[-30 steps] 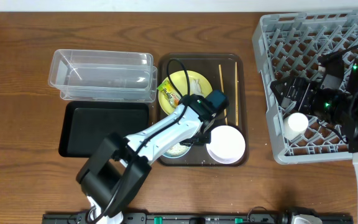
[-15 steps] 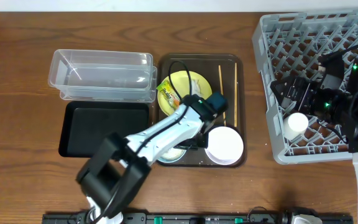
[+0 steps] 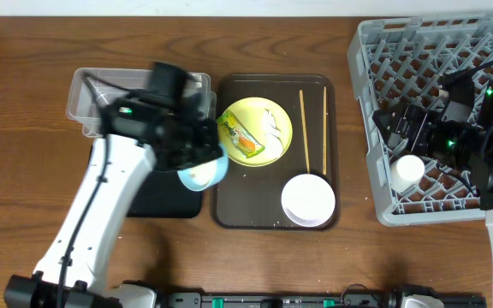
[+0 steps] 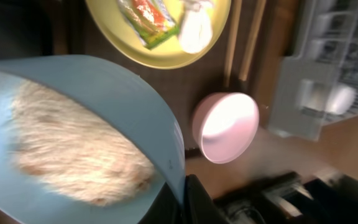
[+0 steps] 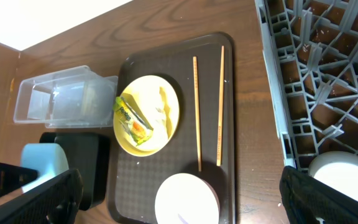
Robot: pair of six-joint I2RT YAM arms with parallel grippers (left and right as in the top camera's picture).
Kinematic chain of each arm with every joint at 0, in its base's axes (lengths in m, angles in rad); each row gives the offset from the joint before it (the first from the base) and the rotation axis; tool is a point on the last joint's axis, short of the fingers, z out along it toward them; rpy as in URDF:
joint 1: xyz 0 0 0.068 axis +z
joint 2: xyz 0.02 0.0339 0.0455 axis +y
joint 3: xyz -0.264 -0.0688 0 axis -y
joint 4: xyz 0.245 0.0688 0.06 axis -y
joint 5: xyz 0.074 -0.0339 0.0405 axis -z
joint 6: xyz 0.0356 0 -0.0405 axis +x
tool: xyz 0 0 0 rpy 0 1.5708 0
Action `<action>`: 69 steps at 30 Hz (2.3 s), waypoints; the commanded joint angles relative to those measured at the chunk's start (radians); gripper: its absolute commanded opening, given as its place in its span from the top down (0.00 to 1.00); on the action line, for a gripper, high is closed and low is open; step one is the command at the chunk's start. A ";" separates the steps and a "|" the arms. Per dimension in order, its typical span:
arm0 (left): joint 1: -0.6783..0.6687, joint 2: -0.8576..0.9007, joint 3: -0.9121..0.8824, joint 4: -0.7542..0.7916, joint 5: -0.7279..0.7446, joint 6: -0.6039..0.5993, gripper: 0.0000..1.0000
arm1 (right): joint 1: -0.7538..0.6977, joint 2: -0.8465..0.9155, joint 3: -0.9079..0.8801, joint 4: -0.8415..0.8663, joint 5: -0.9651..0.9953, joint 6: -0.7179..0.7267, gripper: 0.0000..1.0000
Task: Sort waste into correct bins and load items into the dishwasher rack
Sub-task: 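Tip the blue bowl over the black tray to dump the rice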
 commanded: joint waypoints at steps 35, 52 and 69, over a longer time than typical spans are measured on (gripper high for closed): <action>0.641 0.016 -0.542 0.275 0.957 0.643 0.94 | 0.008 -0.006 0.010 0.001 -0.013 0.025 0.02; 0.655 0.017 -0.544 0.373 0.898 0.485 0.94 | 0.008 -0.009 0.010 -0.002 -0.016 0.032 0.01; 0.592 -0.055 -0.501 0.369 0.806 0.321 0.94 | 0.008 -0.010 0.010 -0.004 -0.016 0.032 0.01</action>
